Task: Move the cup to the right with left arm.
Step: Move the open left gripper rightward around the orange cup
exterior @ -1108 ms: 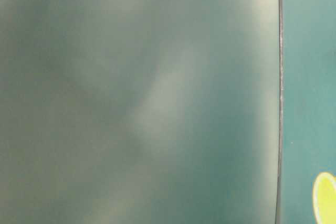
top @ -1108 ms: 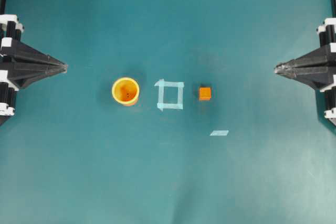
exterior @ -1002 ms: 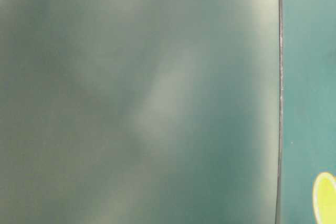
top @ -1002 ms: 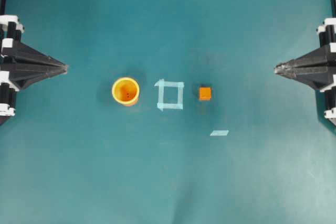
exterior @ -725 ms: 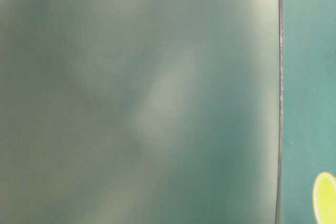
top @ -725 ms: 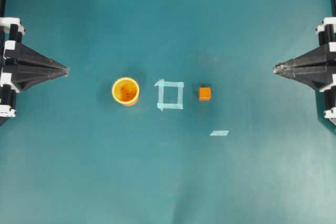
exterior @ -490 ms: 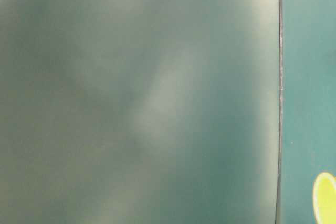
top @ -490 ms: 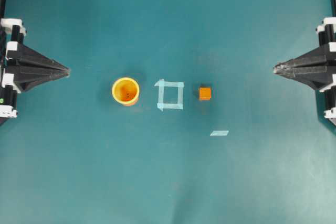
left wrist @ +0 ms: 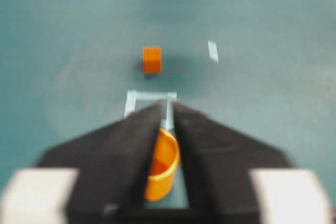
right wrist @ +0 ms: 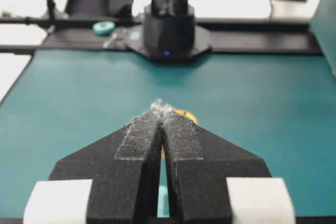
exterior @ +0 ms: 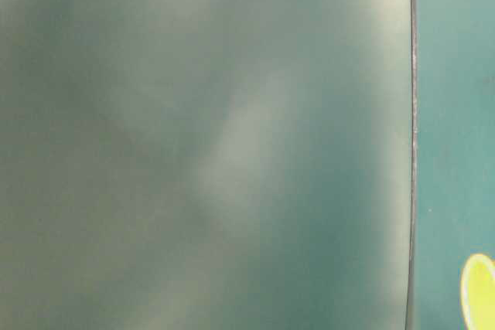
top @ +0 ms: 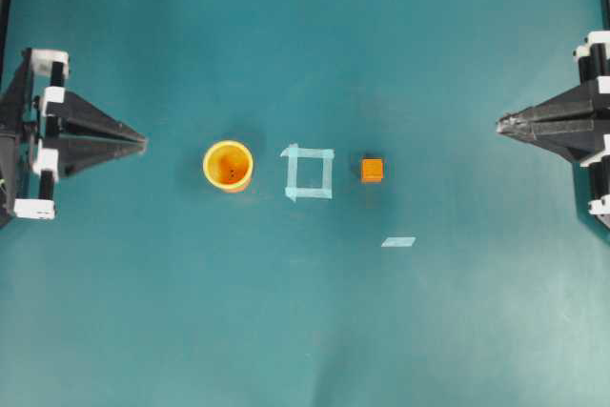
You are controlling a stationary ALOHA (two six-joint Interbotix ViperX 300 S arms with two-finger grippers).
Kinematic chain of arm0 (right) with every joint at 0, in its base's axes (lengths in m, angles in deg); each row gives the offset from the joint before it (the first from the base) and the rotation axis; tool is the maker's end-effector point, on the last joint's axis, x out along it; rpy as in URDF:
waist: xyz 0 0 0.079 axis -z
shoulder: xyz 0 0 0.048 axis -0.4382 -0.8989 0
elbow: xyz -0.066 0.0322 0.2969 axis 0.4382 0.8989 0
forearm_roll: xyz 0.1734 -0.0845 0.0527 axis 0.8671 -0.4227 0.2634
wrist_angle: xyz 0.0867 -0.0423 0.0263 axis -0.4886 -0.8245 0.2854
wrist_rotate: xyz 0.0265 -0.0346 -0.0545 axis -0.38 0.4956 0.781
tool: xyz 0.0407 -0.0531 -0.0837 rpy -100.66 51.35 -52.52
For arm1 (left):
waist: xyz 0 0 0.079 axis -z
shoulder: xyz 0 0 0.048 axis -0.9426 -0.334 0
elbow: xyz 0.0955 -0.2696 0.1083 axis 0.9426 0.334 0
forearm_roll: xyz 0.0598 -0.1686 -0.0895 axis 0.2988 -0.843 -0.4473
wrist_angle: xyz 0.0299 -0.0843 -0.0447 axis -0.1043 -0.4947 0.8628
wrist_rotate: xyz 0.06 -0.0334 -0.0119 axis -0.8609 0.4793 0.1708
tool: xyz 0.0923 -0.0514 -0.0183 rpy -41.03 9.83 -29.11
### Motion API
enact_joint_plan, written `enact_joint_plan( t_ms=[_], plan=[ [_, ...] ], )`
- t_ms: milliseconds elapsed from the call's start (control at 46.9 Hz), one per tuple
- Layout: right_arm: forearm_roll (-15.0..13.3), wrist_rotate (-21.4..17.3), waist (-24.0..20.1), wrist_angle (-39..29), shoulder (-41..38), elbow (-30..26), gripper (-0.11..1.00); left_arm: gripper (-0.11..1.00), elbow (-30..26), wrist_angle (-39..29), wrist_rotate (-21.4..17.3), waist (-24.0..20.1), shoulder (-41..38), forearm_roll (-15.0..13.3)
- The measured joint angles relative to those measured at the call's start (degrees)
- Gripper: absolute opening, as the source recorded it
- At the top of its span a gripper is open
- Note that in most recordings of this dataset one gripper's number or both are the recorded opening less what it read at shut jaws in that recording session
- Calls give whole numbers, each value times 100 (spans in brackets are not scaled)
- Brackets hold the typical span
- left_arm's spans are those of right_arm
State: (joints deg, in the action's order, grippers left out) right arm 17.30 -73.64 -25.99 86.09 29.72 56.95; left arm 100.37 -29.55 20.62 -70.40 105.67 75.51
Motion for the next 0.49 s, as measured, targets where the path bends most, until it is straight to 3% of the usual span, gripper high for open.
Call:
enact_joint_plan(
  t_ms=[107, 192, 490],
  plan=[
    [-9, 9, 0, -18, 0, 0, -1, 59, 53, 70, 0, 9, -132, 0],
    [-9, 18, 0, -18, 0, 0, -1, 73, 62, 132, 18, 9, -255, -9],
    [-9, 35, 0, -18, 0, 0, -1, 75, 53, 519, 26, 9, -1301, -9]
  ],
)
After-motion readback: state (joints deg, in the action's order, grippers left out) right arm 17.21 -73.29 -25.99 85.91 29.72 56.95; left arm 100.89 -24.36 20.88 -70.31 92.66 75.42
